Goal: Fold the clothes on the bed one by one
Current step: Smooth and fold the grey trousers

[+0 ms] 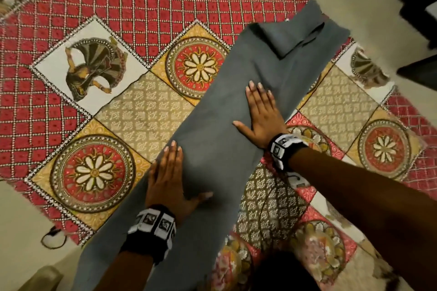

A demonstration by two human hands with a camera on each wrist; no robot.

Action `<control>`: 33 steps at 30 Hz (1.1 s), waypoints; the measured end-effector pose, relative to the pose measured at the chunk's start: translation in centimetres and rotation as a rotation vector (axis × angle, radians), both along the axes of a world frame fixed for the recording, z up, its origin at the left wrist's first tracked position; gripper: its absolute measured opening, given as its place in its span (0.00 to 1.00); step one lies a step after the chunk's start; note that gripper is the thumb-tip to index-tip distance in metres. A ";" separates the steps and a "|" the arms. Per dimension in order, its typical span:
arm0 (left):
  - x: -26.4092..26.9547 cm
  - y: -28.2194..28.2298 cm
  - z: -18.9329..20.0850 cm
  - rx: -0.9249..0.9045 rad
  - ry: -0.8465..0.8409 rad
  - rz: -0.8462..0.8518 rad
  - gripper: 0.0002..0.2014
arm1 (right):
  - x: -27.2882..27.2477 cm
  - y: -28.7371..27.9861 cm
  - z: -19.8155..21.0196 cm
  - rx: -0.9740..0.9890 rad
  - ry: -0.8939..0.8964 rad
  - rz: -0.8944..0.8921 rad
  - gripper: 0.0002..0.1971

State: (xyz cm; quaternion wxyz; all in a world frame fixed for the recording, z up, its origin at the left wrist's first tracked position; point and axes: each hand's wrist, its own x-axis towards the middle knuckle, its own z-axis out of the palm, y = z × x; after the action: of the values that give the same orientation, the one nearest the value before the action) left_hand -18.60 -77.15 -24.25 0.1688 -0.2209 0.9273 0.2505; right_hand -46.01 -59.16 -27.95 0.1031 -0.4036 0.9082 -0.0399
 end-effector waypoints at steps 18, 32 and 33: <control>-15.1 13.4 -0.9 0.000 0.193 0.105 0.15 | -20.6 3.2 5.1 -0.124 0.284 -0.015 0.23; -13.8 12.1 -0.9 0.125 0.171 0.195 0.20 | -26.5 1.7 9.5 -0.529 0.137 -0.306 0.18; -14.0 12.3 -0.8 0.065 0.079 0.129 0.20 | -27.2 1.7 10.5 -0.574 0.130 -0.315 0.20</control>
State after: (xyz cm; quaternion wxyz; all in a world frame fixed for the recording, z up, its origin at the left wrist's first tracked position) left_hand -32.65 -64.86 -25.01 0.1230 -0.2643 0.9085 0.2994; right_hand -73.21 -57.48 -17.49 -0.0804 -0.2723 0.9160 -0.2836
